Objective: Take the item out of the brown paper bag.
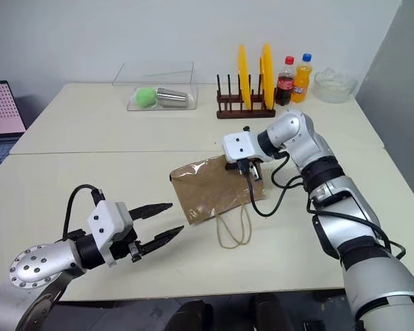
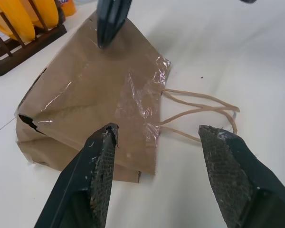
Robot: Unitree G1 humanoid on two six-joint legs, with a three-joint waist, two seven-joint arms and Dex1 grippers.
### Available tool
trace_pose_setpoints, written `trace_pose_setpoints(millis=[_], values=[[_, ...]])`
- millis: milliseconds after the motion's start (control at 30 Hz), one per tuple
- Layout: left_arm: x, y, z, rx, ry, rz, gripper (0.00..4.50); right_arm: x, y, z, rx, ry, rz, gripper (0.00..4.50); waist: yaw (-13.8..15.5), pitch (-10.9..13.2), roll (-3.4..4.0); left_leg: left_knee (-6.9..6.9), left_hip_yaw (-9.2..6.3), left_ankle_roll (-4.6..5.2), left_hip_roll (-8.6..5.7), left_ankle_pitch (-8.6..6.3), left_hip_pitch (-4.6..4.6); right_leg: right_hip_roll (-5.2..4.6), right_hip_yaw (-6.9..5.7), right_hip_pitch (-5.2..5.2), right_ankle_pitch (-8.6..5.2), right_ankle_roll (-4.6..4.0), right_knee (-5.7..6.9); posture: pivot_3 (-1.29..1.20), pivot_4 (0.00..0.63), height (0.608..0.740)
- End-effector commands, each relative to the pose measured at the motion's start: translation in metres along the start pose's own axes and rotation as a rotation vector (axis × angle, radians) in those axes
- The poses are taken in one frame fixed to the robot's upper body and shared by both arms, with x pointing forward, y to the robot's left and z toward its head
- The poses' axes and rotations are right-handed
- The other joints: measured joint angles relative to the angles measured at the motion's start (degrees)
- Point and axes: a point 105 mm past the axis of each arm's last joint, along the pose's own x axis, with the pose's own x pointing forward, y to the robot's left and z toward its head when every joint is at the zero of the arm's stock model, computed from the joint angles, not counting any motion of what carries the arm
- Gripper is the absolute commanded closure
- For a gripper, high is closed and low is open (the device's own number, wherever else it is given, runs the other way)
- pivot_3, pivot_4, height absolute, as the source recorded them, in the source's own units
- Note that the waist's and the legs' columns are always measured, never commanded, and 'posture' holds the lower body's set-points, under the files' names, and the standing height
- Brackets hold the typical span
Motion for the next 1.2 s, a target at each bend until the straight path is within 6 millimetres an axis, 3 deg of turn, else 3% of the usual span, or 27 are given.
trace_pose_setpoints(millis=[33, 267, 367, 467, 567, 667, 800, 1033, 1200], values=[[0.002, 0.005, 0.012, 0.097, -0.027, -0.031, 1.63, -0.025, -0.009, 0.032, -0.001, -0.135, -0.119, 4.47, 0.1, 0.0, 0.01, 0.0, -0.03, 0.0, 0.0, 0.0, -0.03, 0.0, -0.02, 0.0, 0.0, 0.0, -0.01, 0.0, 0.15, 0.74], [0.011, 0.001, 0.021, 0.232, -0.031, -0.152, 1.63, -0.046, 0.055, 0.037, 0.277, -0.211, -0.218, 4.47, 1.5, 0.0, 0.05, -0.01, -0.19, 0.0, -0.02, -0.01, -0.22, -0.03, -0.15, 0.02, 0.0, 0.02, -0.31, 0.0, 0.15, 0.74], [0.013, 0.0, 0.023, 0.269, -0.033, -0.204, 1.12, -0.055, 0.08, 0.033, 0.424, -0.202, -0.307, 4.5, 1.6, 0.0, 0.06, -0.02, -0.21, 0.0, -0.02, -0.01, -0.25, -0.02, -0.17, 0.0, -0.01, 0.04, -0.32, 0.0, 0.15, 0.74], [0.013, -0.001, 0.025, 0.263, -0.034, -0.247, 0.21, -0.064, 0.105, 0.025, 0.544, -0.167, -0.379, 4.5, 1.5, 0.0, 0.07, -0.02, -0.19, 0.0, -0.02, -0.01, -0.23, -0.02, -0.17, 0.02, -0.18, 0.33, -0.32, 0.0, 0.15, 0.74], [0.011, -0.004, 0.023, 0.241, -0.022, -0.31, 0.07, -0.069, 0.132, 0.022, 0.626, -0.127, -0.393, 4.5, 1.5, 0.0, 0.07, -0.02, -0.2, 0.0, -0.01, -0.01, -0.2, 0.0, -0.19, 0.05, -0.2, 0.36, -0.33, 0.0, 0.15, 0.74], [0.014, -0.004, 0.02, 0.249, -0.01, -0.359, 0.0, -0.073, 0.156, 0.017, 0.682, -0.064, -0.4, 3.93, 1.5, 0.0, 0.08, -0.02, -0.18, 0.0, -0.01, -0.01, -0.2, 0.0, -0.19, 0.05, -0.21, 0.38, -0.34, 0.0, 0.15, 0.74], [0.028, 0.001, 0.019, 0.335, -0.011, -0.4, 0.0, -0.074, 0.175, 0.018, 0.728, -0.035, -0.378, 2.52, 1.5, 0.0, 0.06, 0.0, -0.17, 0.01, -0.02, 0.0, -0.19, 0.02, -0.21, 0.11, -0.19, 0.44, -0.39, 0.0, 0.15, 0.74], [0.066, -0.001, 0.016, 0.493, -0.055, -0.493, 0.0, -0.065, 0.188, 0.03, 0.771, -0.045, -0.364, 0.04, 1.6, 0.0, 0.05, -0.02, -0.22, 0.01, -0.01, 0.0, -0.27, 0.07, -0.25, 0.17, -0.12, 0.55, -0.69, 0.0, 0.15, 0.74], [0.089, -0.011, 0.003, 0.628, -0.057, -0.598, 0.0, -0.06, 0.194, 0.034, 0.801, -0.042, -0.384, 0.04, 1.6, 0.0, 0.05, -0.01, -0.17, 0.02, -0.03, -0.01, -0.28, 0.06, -0.19, 0.24, -0.11, 0.58, -0.82, 0.0, 0.15, 0.74]])
